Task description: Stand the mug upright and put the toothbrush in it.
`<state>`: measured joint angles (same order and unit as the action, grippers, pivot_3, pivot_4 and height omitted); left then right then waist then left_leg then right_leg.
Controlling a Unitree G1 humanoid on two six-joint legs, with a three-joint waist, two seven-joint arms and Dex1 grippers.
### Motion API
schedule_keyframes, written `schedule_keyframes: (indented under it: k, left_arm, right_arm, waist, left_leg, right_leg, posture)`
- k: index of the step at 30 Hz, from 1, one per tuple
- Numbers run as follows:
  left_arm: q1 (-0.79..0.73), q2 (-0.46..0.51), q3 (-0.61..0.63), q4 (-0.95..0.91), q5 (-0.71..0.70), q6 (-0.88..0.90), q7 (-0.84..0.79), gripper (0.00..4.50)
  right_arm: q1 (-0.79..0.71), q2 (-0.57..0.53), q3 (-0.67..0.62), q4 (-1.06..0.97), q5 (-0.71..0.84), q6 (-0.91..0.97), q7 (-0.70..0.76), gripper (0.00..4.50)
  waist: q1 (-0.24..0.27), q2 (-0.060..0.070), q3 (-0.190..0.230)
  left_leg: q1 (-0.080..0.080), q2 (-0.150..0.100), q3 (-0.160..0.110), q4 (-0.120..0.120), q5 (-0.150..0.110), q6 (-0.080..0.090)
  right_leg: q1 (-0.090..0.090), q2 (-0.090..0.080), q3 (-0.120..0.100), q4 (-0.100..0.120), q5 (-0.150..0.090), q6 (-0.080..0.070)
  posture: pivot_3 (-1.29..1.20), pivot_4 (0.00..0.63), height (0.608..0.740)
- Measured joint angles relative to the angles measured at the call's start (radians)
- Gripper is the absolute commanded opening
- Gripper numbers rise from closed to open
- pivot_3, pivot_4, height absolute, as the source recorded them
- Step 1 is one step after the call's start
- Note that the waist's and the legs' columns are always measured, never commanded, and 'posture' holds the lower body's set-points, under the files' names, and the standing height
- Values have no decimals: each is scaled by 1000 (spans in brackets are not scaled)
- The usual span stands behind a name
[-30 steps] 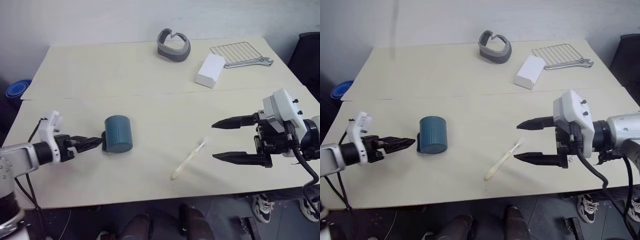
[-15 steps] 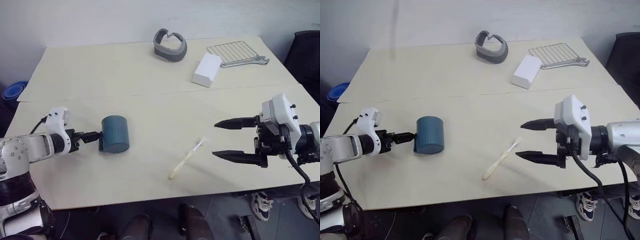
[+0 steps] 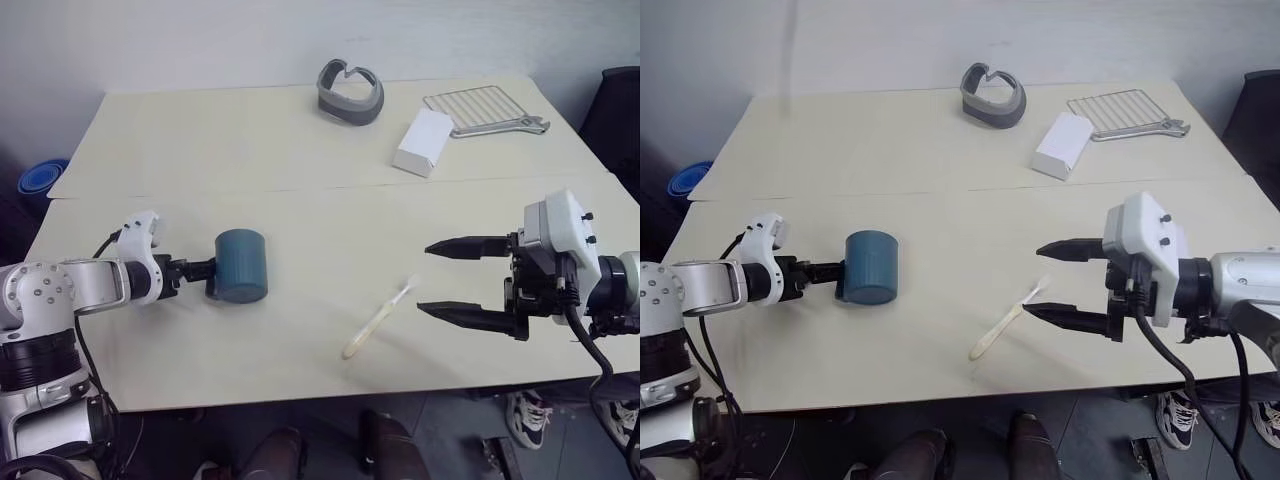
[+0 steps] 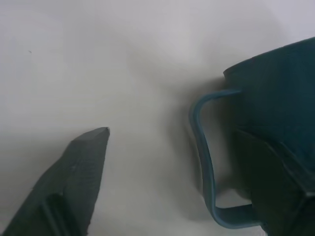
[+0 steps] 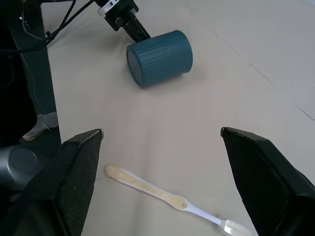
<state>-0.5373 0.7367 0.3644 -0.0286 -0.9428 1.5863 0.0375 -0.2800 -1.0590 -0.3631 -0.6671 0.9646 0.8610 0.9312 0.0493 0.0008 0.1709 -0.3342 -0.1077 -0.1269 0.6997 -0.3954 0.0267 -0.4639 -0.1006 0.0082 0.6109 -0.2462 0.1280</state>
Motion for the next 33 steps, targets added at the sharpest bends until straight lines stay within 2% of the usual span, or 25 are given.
schedule_keyframes:
  k: [4, 9, 17, 24, 30, 33]
  left_arm:
    - [-4, 84, -115, 7, -57, -3, -18, 2155]
    - [-43, 97, -187, 37, -74, -3, -25, 2155]
    - [-87, 39, -216, 76, -66, -2, -27, 2155]
    - [-103, 14, -214, 108, -37, -2, -33, 23]
    - [-118, -57, -188, 96, 23, -30, -65, 23]
    - [-118, -80, -241, 29, 55, -141, -170, 0]
  right_arm:
    - [-24, 0, 3, 0, 10, 0, -18, 4013]
    - [-33, 0, 6, -1, 29, 0, -50, 4013]
    - [-11, -1, 3, -13, 57, 1, -71, 4013]
    - [8, -19, -8, -15, 77, 2, -72, 4013]
    - [42, -19, -36, -18, 79, 2, -90, 4013]
    - [86, -12, -72, -18, 107, 19, -132, 4489]
  waist:
    - [0, 1, -1]
    - [5, 5, -3]
    - [9, 13, -8]
    - [8, 14, -9]
    - [17, 14, -8]
    - [19, 7, -5]
  left_leg:
    - [0, 0, 0, 0, 0, 0]
    - [0, -1, 0, 0, 0, 0]
    - [2, -2, 0, 0, 1, 1]
    - [2, -2, 0, 0, 1, 1]
    - [1, -2, 0, 0, 1, 1]
    - [-1, 0, -1, 1, 1, 0]
  right_leg:
    - [0, 0, 0, 0, 0, 0]
    - [1, 0, 0, -1, 0, 0]
    - [1, 0, 0, -2, 0, 0]
    - [1, 0, 0, -2, 0, 0]
    - [1, 0, 0, -2, 0, 0]
    - [0, -1, -1, -1, 0, 0]
  posture:
    - [0, 150, 740]
    - [0, 150, 740]
    - [0, 150, 740]
    - [0, 150, 740]
    - [0, 150, 740]
    - [0, 150, 740]
